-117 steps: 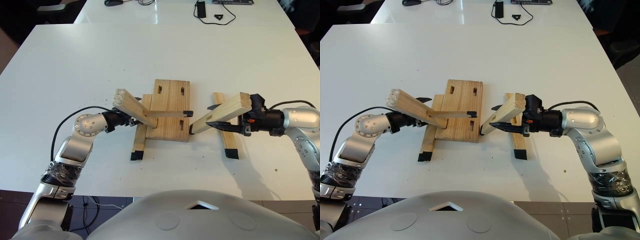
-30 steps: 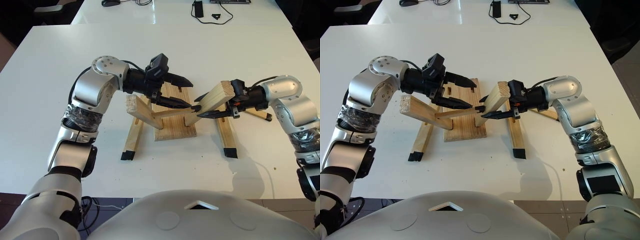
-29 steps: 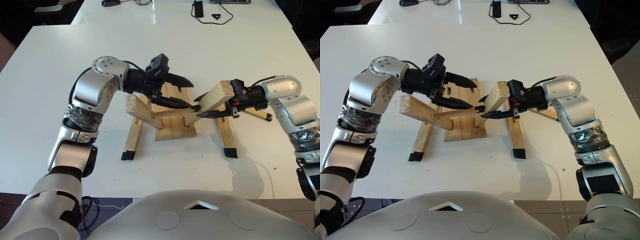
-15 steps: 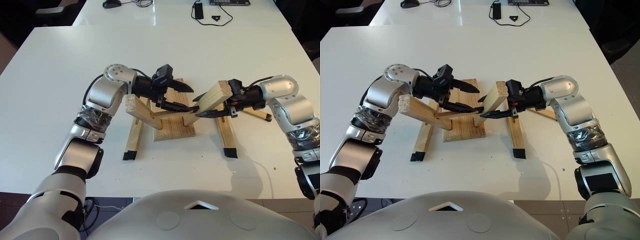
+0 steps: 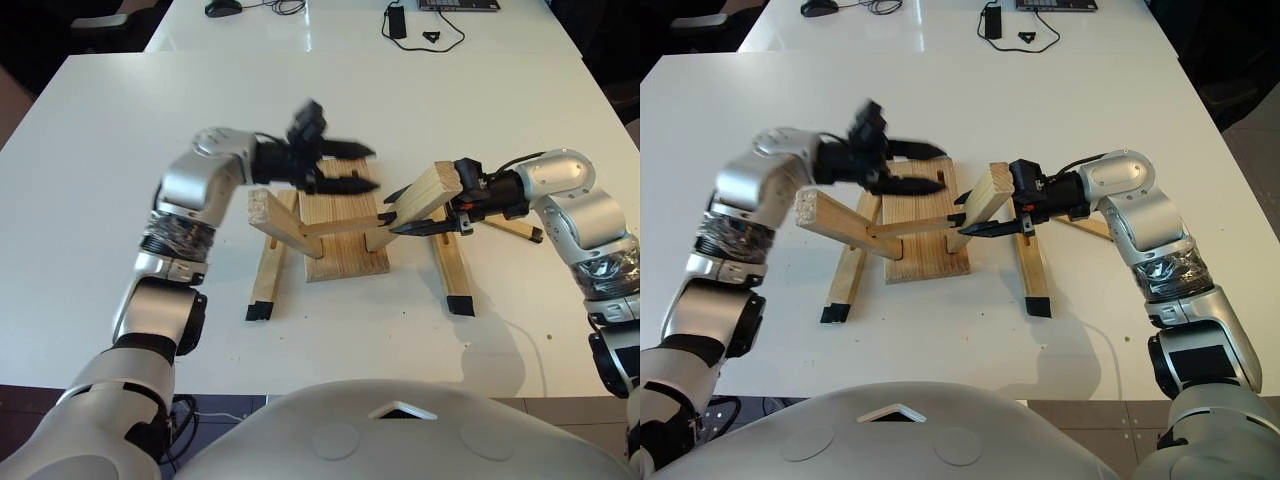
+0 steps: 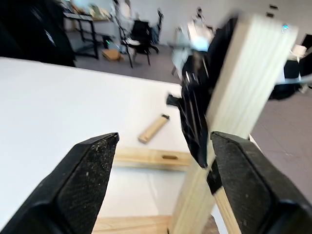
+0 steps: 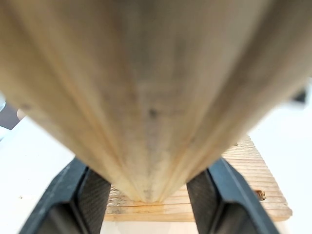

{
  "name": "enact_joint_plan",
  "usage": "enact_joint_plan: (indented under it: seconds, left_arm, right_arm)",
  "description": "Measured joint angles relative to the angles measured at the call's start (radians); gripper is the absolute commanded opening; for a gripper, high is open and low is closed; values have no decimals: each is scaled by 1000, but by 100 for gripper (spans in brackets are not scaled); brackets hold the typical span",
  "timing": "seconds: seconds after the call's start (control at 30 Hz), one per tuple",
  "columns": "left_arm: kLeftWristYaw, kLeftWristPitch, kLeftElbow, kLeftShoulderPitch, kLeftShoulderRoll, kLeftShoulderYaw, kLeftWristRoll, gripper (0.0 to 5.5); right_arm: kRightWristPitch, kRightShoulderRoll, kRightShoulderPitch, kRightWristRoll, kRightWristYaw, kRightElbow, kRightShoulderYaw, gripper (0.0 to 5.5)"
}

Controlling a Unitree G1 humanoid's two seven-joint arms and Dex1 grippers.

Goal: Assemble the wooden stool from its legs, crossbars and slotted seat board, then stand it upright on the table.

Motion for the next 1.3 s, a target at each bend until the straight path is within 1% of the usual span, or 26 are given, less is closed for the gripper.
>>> enact_joint_plan:
  seconds: [0.07, 0.1, 0.13, 0.2, 0.23, 0.3, 0.37, 0.43, 0.47, 0.53, 0.6, 0.73, 0.83, 0.9, 1.1, 1.3]
  left_arm:
    - [46, 20, -36, -63, 31, 100, -47, 349]
    - [61, 26, -50, -79, 46, 130, -61, 349]
    - [70, 31, -71, -86, 67, 166, -70, 349]
    - [82, 28, -112, -50, 145, 229, -79, 349]
    - [84, 10, -131, 6, 190, 252, -57, 349]
    - [89, -63, -156, 131, 242, 270, 16, 349]
    - [107, -173, -177, 315, 281, 299, 116, 349]
    - [105, -245, -235, 525, 292, 337, 169, 349]
    - [100, -261, -267, 591, 293, 346, 179, 349]
    - [45, -288, -395, 796, 309, 349, 182, 349]
    - [-3, -261, -501, 895, 329, 339, 142, 349]
    - [26, -156, -672, 903, 328, 319, 3, 349]
    - [76, -100, -724, 893, 315, 314, -54, 349]
    - [97, -85, -730, 888, 314, 305, -62, 349]
    - [140, -76, -749, 850, 314, 218, -37, 349]
    - [174, -86, -768, 848, 311, 182, 0, 349]
  right_arm:
    - [0, 0, 1, 0, 0, -6, 0, 203]
    - [0, 0, 1, 0, -1, -6, 0, 203]
    - [0, 0, 1, 0, -2, -6, 1, 203]
    - [0, 1, 1, 0, -5, -7, 2, 203]
    - [1, 0, 0, 0, -5, -7, 2, 203]
    - [1, 1, -4, 2, -4, -7, 1, 203]
    - [2, 2, -7, 4, -2, -7, 1, 203]
    - [5, 2, -5, 4, -2, -10, -1, 203]
    - [6, 1, -3, 4, -3, -13, -2, 203]
    - [11, -8, 13, 4, -9, -25, -6, 203]
    - [12, -21, 25, 5, -13, -25, -13, 203]
    - [26, -34, 38, 6, -22, -53, -17, 203]
    - [32, -40, 41, 6, -23, -70, -17, 203]
    - [33, -44, 41, 6, -23, -70, -17, 203]
    - [39, -68, 20, 8, 2, -56, -17, 203]
    - [39, -64, -14, 8, 37, -3, -12, 203]
